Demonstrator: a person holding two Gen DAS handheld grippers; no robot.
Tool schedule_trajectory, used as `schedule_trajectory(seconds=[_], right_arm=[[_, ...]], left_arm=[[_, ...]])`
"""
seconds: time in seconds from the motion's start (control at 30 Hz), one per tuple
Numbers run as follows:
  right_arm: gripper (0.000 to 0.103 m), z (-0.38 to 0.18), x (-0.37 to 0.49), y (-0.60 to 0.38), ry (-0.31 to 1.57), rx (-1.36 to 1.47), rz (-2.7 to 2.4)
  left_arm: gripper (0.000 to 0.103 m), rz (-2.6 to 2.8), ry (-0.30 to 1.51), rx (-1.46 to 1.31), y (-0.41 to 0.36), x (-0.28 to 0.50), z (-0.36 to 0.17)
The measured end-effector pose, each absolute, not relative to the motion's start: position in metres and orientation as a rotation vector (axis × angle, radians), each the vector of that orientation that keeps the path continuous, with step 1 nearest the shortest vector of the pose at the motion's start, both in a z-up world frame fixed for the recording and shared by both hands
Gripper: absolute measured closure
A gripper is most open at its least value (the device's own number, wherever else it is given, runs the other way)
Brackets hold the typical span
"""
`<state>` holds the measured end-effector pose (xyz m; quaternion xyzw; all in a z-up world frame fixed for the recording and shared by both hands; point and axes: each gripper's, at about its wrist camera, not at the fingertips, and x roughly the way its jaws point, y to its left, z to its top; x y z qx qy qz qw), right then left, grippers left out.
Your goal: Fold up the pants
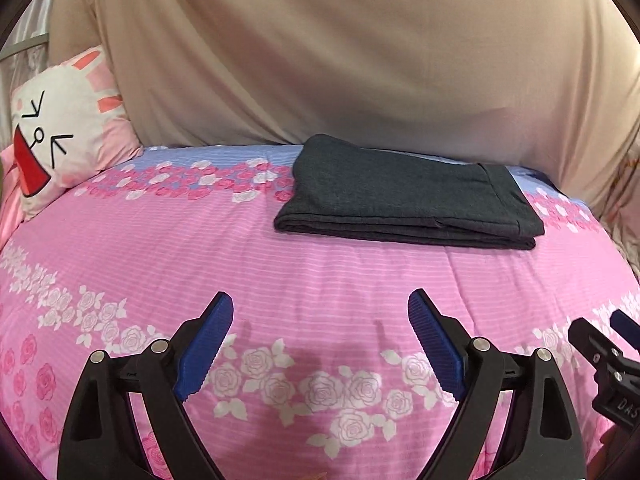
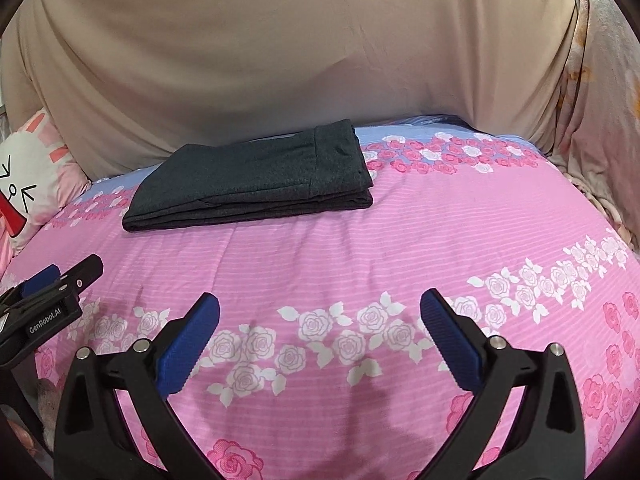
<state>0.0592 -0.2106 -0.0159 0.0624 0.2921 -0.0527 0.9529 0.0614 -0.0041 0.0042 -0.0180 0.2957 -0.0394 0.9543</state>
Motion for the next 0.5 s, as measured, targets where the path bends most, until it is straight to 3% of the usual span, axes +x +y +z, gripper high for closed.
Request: schedule_trajectory(seconds=[0.5], right_arm=[[0.005, -0.0168, 0.0607, -0.2083, 0.604, 0.105, -0.115]], left_arm=[[0.016, -0.116, 0.658, -0.02, -0.0076, 0.0675, -0.0005]])
